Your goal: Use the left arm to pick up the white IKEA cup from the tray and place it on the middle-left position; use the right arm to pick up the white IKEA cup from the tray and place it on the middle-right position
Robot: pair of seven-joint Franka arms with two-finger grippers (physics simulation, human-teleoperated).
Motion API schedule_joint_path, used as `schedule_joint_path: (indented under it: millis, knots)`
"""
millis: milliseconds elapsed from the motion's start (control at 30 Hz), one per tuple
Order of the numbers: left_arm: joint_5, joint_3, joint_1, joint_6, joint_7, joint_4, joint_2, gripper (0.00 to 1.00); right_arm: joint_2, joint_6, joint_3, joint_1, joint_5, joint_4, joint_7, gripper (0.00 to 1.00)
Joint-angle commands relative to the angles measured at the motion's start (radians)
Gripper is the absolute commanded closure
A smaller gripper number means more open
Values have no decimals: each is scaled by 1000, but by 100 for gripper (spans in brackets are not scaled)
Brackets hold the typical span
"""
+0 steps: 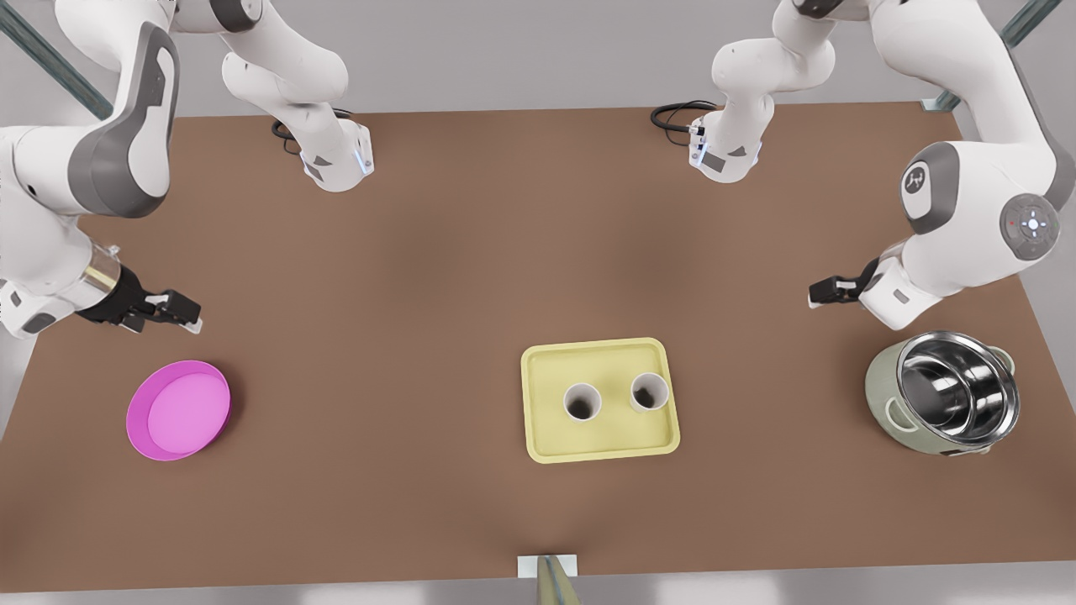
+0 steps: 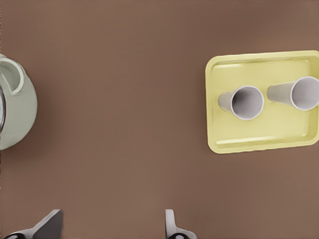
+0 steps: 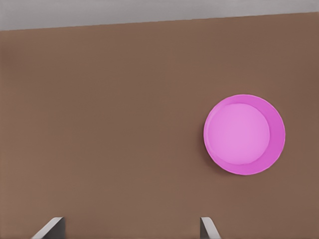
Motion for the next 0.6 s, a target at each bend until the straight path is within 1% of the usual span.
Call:
schedule_joint_path:
  millis: [0, 33, 67, 100, 133, 200, 233, 267, 333, 367, 400, 433, 467, 500, 567]
  knots:
    - [19, -1, 3, 43, 10, 1, -2, 0, 23, 11, 10, 5, 8, 1, -12, 0]
    - [19, -1, -14, 45, -6, 5, 1, 0, 63, 11, 44, 37, 5, 7, -9, 0]
    - [18, -1, -17, 45, -44, 31, 17, 0, 104, 11, 44, 78, 5, 21, -15, 0]
    - [19, -1, -17, 37, -50, 24, 15, 0, 181, 11, 44, 156, 6, 85, -9, 0]
    - [18, 1, -17, 37, -40, 21, 10, 0, 224, 11, 44, 228, 6, 107, -7, 0]
    - [9, 10, -3, 35, 19, 14, 10, 0, 321, 170, 44, 370, 6, 108, -6, 0]
    - [15, 10, -3, 35, 17, 14, 15, 0, 362, 230, 46, 402, 6, 108, 56, 0]
    - [12, 10, -3, 43, 17, -6, 15, 0, 411, 299, 46, 466, 5, 108, 214, 0]
    - [9, 10, 4, 45, 17, -6, 17, 0, 499, 380, 46, 549, 3, 105, 422, 0]
    - [9, 10, 4, 40, 10, -9, 17, 0, 537, 457, 46, 568, 5, 108, 497, 0]
    - [7, 8, 4, 40, 10, -10, 13, 0, 560, 520, 46, 569, 5, 108, 496, 0]
    - [7, 4, -3, 35, 8, -12, 7, 0, 578, 626, 46, 574, 5, 108, 493, 0]
    - [7, -2, -20, 34, 7, -13, 6, 0, 629, 710, 46, 577, 5, 156, 496, 0]
    - [7, -2, -36, 35, 7, -13, 4, 0, 681, 712, 46, 584, 3, 235, 493, 0]
    - [9, -2, -63, 40, 7, -13, 6, 0, 712, 713, 44, 610, 2, 280, 493, 0]
